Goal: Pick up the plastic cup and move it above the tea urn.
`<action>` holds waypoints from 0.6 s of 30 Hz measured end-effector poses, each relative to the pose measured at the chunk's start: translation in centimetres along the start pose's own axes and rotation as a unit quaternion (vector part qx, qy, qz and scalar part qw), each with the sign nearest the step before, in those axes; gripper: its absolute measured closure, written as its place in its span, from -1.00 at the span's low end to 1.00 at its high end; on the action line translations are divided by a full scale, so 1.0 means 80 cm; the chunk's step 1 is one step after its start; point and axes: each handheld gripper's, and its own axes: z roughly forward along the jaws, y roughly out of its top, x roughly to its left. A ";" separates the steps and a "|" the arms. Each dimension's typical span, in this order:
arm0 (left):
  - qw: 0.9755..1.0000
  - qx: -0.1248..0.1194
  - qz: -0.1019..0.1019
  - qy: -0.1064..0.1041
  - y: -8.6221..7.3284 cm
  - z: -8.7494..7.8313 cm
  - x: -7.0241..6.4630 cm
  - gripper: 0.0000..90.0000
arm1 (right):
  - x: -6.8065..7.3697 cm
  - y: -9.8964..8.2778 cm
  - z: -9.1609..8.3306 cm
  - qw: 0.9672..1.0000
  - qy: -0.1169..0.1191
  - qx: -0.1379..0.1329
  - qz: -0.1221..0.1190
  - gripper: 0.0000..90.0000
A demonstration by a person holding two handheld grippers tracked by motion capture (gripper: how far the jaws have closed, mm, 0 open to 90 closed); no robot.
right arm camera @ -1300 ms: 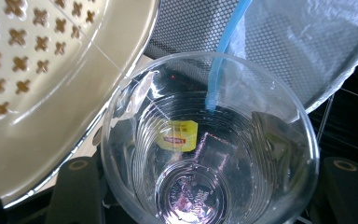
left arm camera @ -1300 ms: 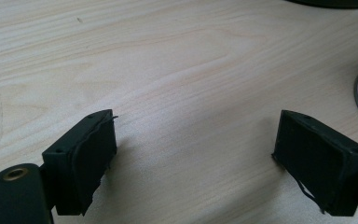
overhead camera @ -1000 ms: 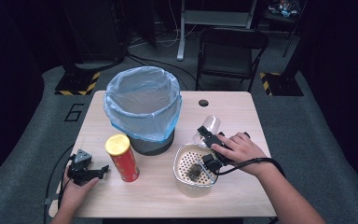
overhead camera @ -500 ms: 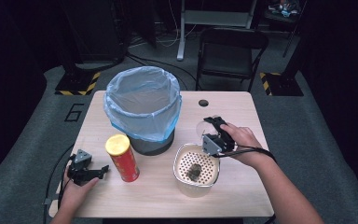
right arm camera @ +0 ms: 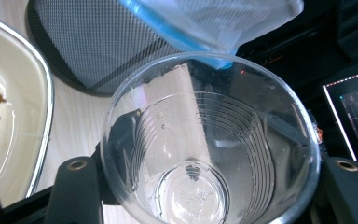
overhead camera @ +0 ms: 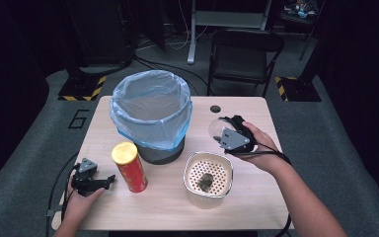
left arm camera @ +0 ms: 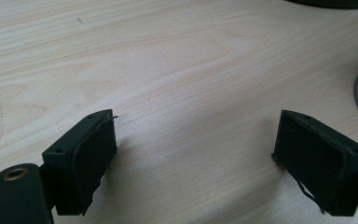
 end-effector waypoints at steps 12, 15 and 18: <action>1.000 0.000 0.000 0.000 0.000 0.000 0.000 -0.72 | -0.026 0.045 -0.029 0.997 -0.005 -0.055 0.051 -0.23; 1.000 0.000 0.000 0.000 0.000 0.000 0.000 -0.72 | -0.032 0.057 -0.032 0.995 -0.002 -0.066 0.073 -0.24; 1.000 0.000 0.000 0.000 0.000 0.000 0.000 -0.72 | -0.037 0.067 -0.034 0.992 0.003 -0.080 0.099 -0.24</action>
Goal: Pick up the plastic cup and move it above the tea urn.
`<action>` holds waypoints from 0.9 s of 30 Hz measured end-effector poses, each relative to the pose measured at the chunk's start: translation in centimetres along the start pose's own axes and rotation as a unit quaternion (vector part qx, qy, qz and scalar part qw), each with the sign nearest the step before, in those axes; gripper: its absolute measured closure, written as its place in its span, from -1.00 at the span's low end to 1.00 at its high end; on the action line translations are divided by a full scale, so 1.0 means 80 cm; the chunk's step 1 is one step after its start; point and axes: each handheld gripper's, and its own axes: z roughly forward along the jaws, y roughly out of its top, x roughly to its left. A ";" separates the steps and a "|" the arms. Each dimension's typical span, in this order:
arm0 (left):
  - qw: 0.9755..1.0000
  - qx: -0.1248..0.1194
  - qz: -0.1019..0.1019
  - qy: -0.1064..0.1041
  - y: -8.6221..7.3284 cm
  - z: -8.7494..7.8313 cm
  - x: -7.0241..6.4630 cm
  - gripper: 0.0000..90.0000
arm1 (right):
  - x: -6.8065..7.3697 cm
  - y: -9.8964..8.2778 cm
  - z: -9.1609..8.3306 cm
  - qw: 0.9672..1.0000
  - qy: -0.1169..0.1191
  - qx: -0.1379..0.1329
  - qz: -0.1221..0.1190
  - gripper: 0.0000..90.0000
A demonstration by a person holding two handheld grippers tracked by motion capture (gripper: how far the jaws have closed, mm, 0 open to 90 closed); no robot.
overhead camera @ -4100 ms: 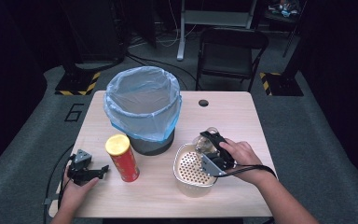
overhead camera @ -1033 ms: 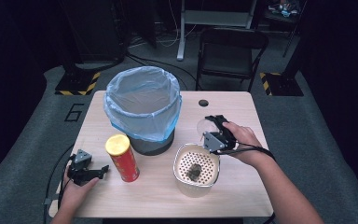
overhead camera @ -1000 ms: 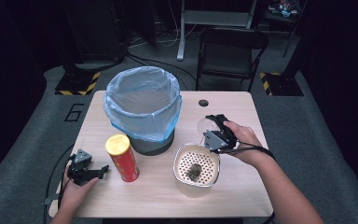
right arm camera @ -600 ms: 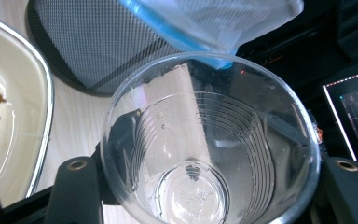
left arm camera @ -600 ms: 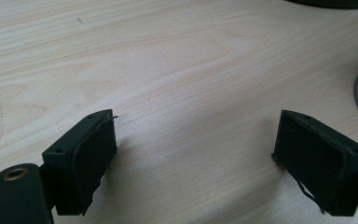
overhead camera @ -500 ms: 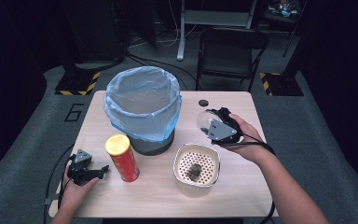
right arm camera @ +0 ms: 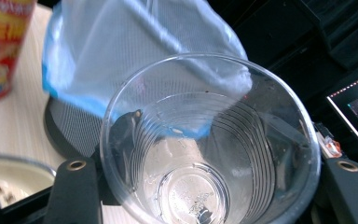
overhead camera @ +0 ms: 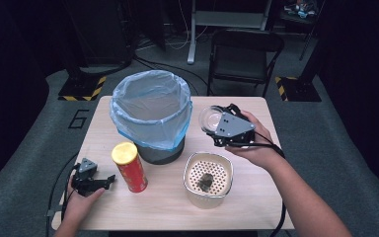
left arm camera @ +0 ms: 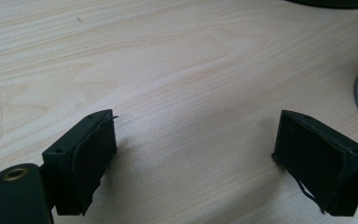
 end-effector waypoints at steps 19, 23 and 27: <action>1.000 0.000 -0.003 -0.002 0.000 0.000 -0.001 -0.73 | -0.070 0.090 0.005 0.981 0.004 -0.050 0.186 -0.24; 1.000 0.006 0.001 -0.005 0.000 -0.002 0.000 -0.73 | -0.074 0.096 0.016 0.976 0.011 -0.044 0.215 -0.24; 1.000 0.004 0.001 -0.007 0.000 -0.001 -0.001 -0.73 | -0.074 0.106 0.025 0.975 0.016 -0.039 0.218 -0.24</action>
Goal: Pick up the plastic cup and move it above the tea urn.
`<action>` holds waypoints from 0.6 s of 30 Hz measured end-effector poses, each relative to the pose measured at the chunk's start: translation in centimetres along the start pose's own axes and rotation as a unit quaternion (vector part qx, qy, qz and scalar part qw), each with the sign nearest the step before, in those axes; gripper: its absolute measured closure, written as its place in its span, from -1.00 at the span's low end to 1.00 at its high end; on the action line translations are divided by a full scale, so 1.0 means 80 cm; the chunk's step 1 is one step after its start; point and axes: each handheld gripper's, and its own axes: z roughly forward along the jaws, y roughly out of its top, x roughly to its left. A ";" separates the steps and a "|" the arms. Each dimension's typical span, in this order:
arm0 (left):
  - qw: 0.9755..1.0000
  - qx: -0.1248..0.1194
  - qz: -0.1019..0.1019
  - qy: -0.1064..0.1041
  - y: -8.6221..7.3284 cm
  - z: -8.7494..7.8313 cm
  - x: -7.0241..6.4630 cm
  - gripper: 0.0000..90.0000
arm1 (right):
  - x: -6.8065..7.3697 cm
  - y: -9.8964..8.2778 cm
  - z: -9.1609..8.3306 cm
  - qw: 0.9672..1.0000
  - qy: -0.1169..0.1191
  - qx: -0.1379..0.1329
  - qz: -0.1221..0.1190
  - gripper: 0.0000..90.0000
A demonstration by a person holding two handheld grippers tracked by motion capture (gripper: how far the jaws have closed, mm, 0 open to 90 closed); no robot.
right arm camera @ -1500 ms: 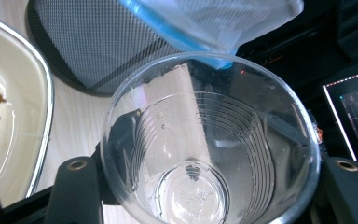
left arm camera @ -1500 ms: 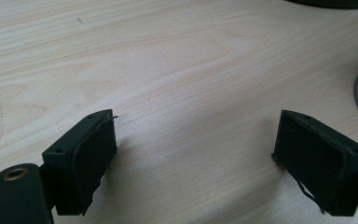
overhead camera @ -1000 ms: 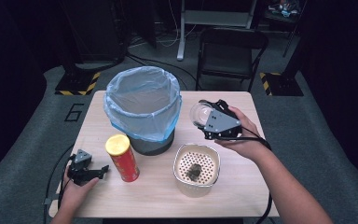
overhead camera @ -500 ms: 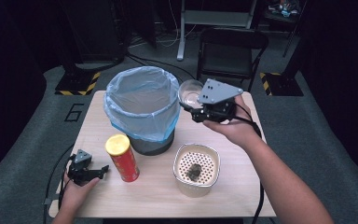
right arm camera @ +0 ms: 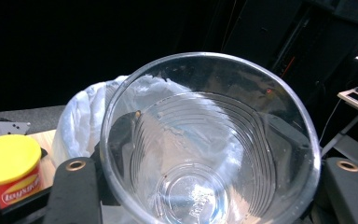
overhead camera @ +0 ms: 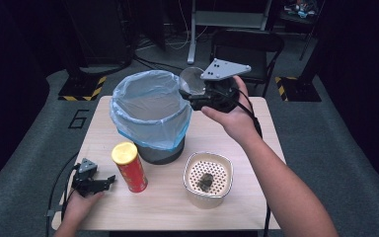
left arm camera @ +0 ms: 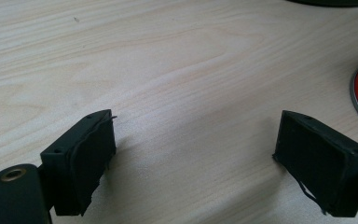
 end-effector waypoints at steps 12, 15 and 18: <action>1.000 -0.004 0.004 -0.009 0.000 0.000 0.001 -0.73 | 0.012 0.037 0.042 1.000 0.011 0.004 0.015 -0.25; 1.000 -0.007 0.005 -0.009 -0.001 0.001 0.001 -0.73 | 0.010 0.042 0.055 0.999 0.017 0.002 0.028 -0.25; 1.000 0.002 0.007 -0.012 0.000 -0.001 0.002 -0.73 | 0.010 0.045 0.066 0.999 0.020 -0.003 0.044 -0.26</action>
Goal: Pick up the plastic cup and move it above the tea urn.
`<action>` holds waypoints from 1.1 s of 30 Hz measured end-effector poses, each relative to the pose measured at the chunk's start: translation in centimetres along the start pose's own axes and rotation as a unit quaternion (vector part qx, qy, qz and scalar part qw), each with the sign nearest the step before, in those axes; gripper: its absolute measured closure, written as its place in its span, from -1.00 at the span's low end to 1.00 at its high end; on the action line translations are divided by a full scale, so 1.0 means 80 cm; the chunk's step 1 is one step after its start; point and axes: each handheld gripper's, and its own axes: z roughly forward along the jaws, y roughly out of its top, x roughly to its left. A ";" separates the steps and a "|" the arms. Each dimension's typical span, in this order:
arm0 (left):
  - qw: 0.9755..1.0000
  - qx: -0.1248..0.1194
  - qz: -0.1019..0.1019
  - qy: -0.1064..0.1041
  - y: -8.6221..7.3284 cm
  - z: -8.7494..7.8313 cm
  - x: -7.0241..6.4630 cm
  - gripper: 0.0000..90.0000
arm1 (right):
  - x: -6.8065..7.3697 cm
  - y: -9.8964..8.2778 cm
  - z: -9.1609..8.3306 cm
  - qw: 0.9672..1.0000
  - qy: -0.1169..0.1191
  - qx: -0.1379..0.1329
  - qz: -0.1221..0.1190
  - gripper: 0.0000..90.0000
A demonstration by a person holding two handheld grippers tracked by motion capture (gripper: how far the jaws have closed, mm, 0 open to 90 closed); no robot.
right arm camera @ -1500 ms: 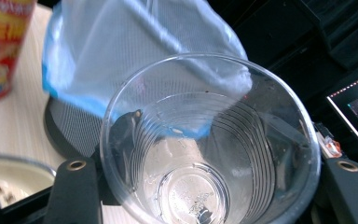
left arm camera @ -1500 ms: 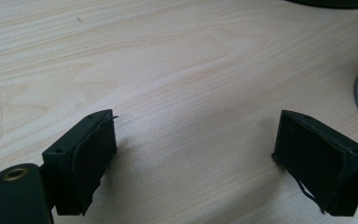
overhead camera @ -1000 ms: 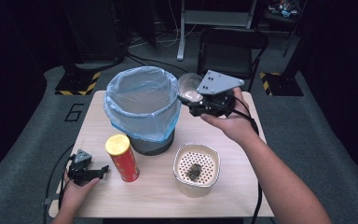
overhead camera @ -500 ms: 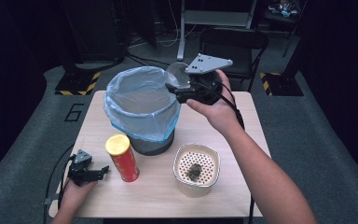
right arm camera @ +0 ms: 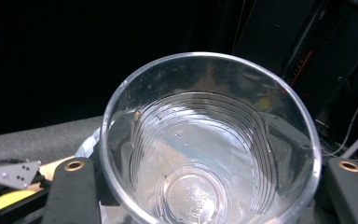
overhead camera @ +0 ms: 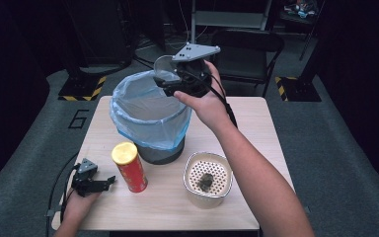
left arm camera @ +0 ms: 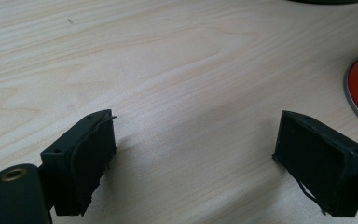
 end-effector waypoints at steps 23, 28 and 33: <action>1.000 0.003 0.019 -0.015 0.000 -0.001 -0.003 -0.73 | 0.003 -0.040 0.089 0.997 -0.006 0.074 0.028 -0.46; 1.000 0.003 0.015 -0.011 0.000 -0.002 -0.002 -0.70 | 0.009 -0.043 0.095 0.997 -0.001 0.075 0.034 -0.81; 1.000 -0.001 0.017 -0.010 -0.001 -0.001 -0.004 -0.71 | 0.011 -0.043 0.093 0.996 -0.009 0.078 0.031 -0.96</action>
